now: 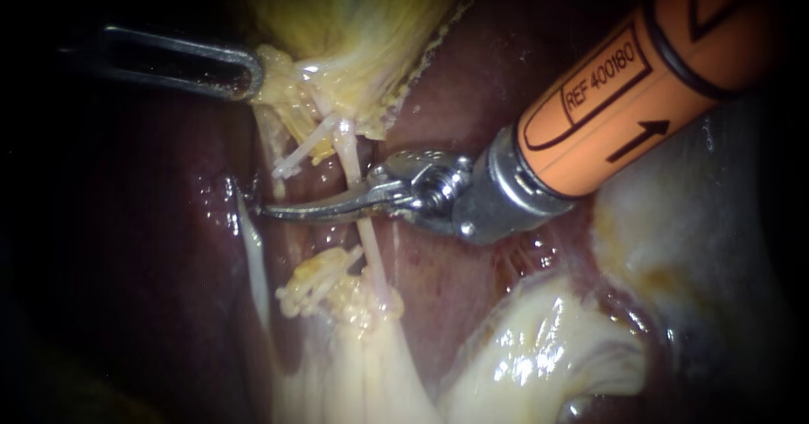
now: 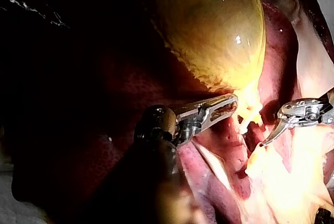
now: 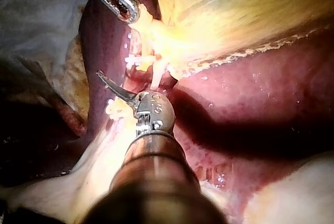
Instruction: Go back from the cut left tube
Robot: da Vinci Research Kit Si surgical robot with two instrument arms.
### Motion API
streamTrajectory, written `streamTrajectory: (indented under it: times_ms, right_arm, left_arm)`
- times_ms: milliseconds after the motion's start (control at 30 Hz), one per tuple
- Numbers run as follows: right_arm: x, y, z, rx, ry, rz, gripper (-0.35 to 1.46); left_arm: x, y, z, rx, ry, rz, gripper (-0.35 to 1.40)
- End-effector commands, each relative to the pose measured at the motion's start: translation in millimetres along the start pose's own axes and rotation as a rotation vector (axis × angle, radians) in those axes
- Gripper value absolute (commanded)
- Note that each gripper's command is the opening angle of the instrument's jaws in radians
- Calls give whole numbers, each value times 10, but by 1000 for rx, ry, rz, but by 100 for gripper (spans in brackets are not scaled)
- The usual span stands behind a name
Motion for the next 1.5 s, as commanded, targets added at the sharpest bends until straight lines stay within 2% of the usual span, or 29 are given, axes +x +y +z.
streamTrajectory:
  times_ms: [33, 133, 167, 233, 267, 300, 400, 567, 633, 700, 767, 833, 900, 933, 1033, 1133, 1300, 1500]
  right_arm:
    - [0, 0, 0, -1, 0, 0, -35]
    - [0, 0, 1, 1, -2, 0, -35]
    - [-1, 1, 2, 1, -2, -1, 14]
    - [-2, 1, 4, 1, -2, -2, 79]
    - [-3, 1, 6, 0, -3, -2, 101]
    - [-3, 2, 9, 0, -3, -3, 119]
    - [-6, 2, 13, 0, -5, -5, 135]
    - [-9, -2, 11, 3, -8, -19, 135]
    - [-10, -6, 8, -16, 6, -90, 135]
    - [-12, -13, 2, -73, 36, -202, 133]
    - [-15, -23, -5, -169, 74, -322, 135]
    - [-19, -33, -14, -258, 82, -413, 141]
    - [-21, -41, -23, -322, 47, -484, 145]
    - [-21, -46, -30, -367, 5, -521, 145]
    - [-18, -56, -54, -451, -118, -586, 145]
    - [-16, -66, -80, -517, -194, -604, 145]
    - [-11, -81, -118, -579, -257, -622, 145]
    - [-5, -91, -138, -623, -348, -602, 145]
  left_arm:
    - [0, 0, 0, 0, 0, 1, -35]
    - [0, 0, 0, 0, 0, 1, -35]
    - [0, 0, 0, 0, 0, 2, -35]
    - [1, 1, 0, 0, 0, 2, -35]
    - [1, 1, 0, 0, 0, 2, -35]
    - [1, 1, 0, 0, 0, 2, -35]
    - [2, 1, 0, 0, 0, 2, -35]
    - [2, 2, 0, 0, 0, 3, -35]
    - [2, 2, 0, 0, 0, 3, -35]
    - [3, 2, 0, 0, 0, 3, -35]
    - [3, 3, 0, 1, 0, 4, -35]
    - [3, 3, 0, 1, 0, 4, -35]
    - [3, 4, 0, 1, 0, 4, -35]
    - [3, 4, 0, 1, 0, 4, -35]
    - [4, 4, 0, 1, 0, 4, -35]
    - [4, 4, -1, 1, 1, 4, -35]
    - [4, 5, -1, 2, 1, 5, -35]
    - [4, 6, -1, 3, 1, 5, -35]
